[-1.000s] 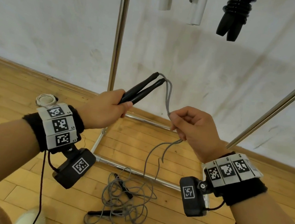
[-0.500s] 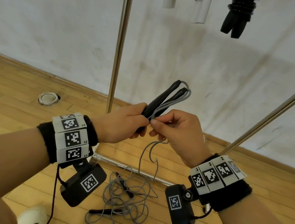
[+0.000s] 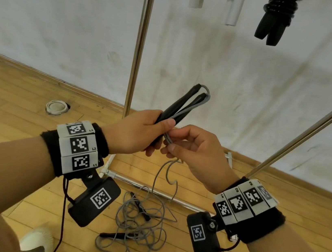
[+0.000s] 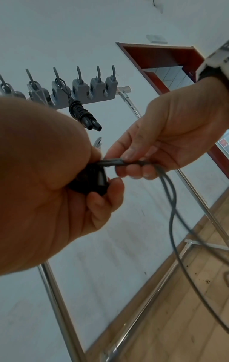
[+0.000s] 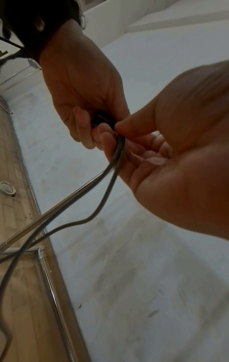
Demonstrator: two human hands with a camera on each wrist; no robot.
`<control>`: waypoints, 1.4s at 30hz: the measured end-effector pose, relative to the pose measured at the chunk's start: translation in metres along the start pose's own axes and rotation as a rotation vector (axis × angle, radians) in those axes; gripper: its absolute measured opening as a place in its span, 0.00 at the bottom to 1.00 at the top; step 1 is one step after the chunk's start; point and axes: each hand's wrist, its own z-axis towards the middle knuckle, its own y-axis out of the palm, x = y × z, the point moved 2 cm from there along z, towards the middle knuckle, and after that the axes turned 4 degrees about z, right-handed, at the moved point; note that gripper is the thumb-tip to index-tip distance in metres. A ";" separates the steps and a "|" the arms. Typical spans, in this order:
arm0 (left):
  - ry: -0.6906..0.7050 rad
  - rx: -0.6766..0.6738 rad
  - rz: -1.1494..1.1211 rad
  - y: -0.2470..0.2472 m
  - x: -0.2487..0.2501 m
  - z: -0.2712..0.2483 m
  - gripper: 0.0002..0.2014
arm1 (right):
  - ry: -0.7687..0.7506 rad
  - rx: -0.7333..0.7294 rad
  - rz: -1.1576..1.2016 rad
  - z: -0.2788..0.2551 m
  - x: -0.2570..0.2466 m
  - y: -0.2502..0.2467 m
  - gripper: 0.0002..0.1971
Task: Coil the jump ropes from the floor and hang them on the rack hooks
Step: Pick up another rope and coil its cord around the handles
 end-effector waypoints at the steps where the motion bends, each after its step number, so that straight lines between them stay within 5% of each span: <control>1: 0.001 0.017 0.009 -0.002 0.000 0.000 0.15 | 0.013 -0.005 -0.016 0.000 0.001 0.000 0.08; 4: 0.011 0.032 0.026 -0.006 0.002 0.000 0.14 | 0.046 -0.014 -0.141 -0.002 0.005 0.001 0.03; 7: 0.023 0.043 0.033 -0.012 0.004 0.000 0.13 | 0.003 -0.013 -0.391 -0.003 0.014 -0.009 0.13; 11: 0.035 0.013 0.057 -0.017 0.005 -0.005 0.12 | 0.003 -0.130 -0.473 -0.005 0.028 -0.024 0.10; 22: 0.022 -0.480 0.149 0.004 0.014 -0.025 0.10 | 0.146 -0.251 -0.554 -0.012 0.039 -0.048 0.16; 27: 0.089 -0.615 0.578 0.016 0.014 -0.032 0.11 | 0.117 -0.441 -0.606 -0.006 0.031 -0.052 0.08; 34: 0.094 -0.686 0.961 0.043 0.000 -0.032 0.14 | 0.183 -0.449 -0.759 0.000 0.032 -0.037 0.14; 42: -0.067 -0.580 0.817 0.040 -0.015 -0.017 0.15 | -0.047 -0.194 -1.125 0.004 0.009 -0.003 0.20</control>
